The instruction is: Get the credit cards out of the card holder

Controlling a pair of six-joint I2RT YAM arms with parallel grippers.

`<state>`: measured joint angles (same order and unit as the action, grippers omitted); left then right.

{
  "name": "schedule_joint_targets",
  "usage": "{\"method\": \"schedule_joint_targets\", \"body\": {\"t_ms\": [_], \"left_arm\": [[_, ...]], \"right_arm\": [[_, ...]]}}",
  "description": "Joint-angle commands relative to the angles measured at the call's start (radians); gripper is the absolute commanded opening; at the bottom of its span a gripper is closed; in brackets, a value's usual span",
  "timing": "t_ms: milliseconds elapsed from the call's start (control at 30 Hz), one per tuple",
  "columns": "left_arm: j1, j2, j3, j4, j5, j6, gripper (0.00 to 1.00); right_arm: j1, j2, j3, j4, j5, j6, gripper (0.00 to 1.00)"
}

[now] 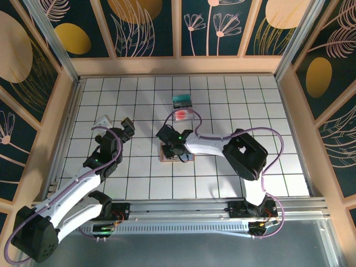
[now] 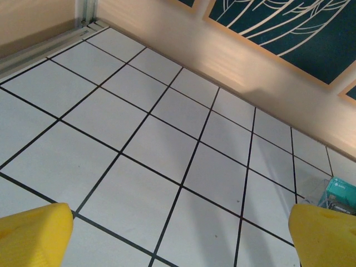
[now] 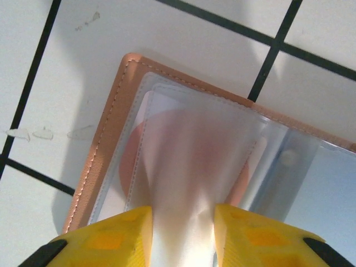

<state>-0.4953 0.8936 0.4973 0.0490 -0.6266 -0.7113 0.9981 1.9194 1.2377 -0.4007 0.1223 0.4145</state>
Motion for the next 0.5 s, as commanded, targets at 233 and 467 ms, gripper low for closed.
{"method": "schedule_joint_targets", "body": {"t_ms": [233, 467], "left_arm": [[0.005, -0.007, 0.017, 0.023, 0.025, 0.014, 0.99], [0.005, -0.007, 0.017, 0.018, 0.023, 0.019, 0.99]], "right_arm": [[0.023, -0.069, 0.020, -0.078, 0.085, 0.014, 0.52], [0.044, -0.044, 0.028, -0.043, 0.053, 0.055, 0.58]]}}
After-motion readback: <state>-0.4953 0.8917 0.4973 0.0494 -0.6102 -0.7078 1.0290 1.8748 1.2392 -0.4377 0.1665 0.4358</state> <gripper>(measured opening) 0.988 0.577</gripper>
